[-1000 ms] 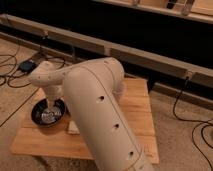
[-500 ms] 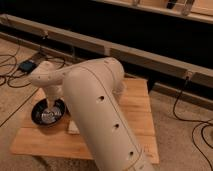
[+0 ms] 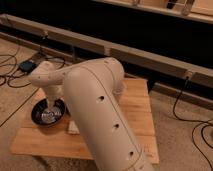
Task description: Place the eraser on the white sponge
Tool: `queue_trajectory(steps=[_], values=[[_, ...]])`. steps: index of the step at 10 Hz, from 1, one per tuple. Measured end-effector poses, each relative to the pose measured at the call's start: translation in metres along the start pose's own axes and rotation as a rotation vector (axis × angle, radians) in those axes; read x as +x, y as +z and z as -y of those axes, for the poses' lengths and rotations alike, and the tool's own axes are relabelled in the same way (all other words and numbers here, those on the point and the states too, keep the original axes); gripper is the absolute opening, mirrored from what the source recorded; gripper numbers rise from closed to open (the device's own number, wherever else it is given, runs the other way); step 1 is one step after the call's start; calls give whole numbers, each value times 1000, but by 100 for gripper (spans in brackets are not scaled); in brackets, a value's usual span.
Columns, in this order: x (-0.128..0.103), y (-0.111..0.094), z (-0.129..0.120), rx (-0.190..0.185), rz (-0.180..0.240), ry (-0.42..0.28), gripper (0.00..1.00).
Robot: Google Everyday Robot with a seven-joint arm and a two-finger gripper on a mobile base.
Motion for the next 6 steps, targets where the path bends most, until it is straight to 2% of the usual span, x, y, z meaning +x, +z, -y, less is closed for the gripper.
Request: queue_trajectory(steps=[4, 6], values=[[-1, 0, 1, 1, 0, 2, 80], [-12, 3, 35, 19, -10, 56, 80]])
